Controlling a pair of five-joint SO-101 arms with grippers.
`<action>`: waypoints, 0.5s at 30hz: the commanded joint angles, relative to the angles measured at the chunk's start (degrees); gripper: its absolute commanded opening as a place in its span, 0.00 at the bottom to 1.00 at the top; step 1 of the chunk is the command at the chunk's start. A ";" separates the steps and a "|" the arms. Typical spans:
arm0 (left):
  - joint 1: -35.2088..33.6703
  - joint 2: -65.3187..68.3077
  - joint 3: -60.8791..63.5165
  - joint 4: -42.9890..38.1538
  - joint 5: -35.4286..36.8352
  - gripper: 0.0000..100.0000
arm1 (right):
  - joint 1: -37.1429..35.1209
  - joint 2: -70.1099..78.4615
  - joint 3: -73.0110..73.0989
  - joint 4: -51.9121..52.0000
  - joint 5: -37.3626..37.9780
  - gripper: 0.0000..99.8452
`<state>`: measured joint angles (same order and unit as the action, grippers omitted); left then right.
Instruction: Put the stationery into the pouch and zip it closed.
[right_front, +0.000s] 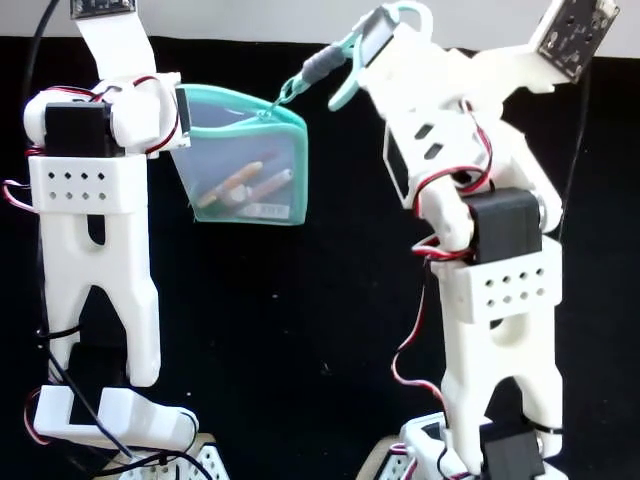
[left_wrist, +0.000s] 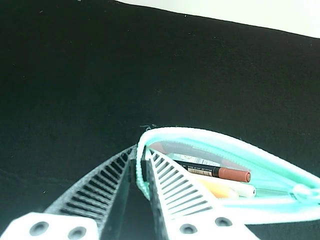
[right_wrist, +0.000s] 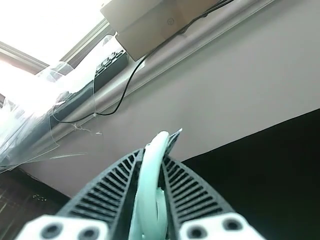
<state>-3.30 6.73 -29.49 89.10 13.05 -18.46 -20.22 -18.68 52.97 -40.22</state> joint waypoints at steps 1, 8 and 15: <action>-0.40 0.48 2.15 -0.09 -0.09 0.01 | 3.03 -0.04 -5.23 -1.27 -0.44 0.01; -0.13 0.04 2.15 -2.46 0.00 0.01 | 3.30 0.13 -8.22 -1.27 -0.35 0.01; -0.13 -0.04 1.54 -4.40 0.00 0.01 | 3.30 0.13 -8.48 -1.27 -0.35 0.01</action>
<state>-2.95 6.46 -29.41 84.79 13.05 -17.67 -19.60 -22.46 53.05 -40.22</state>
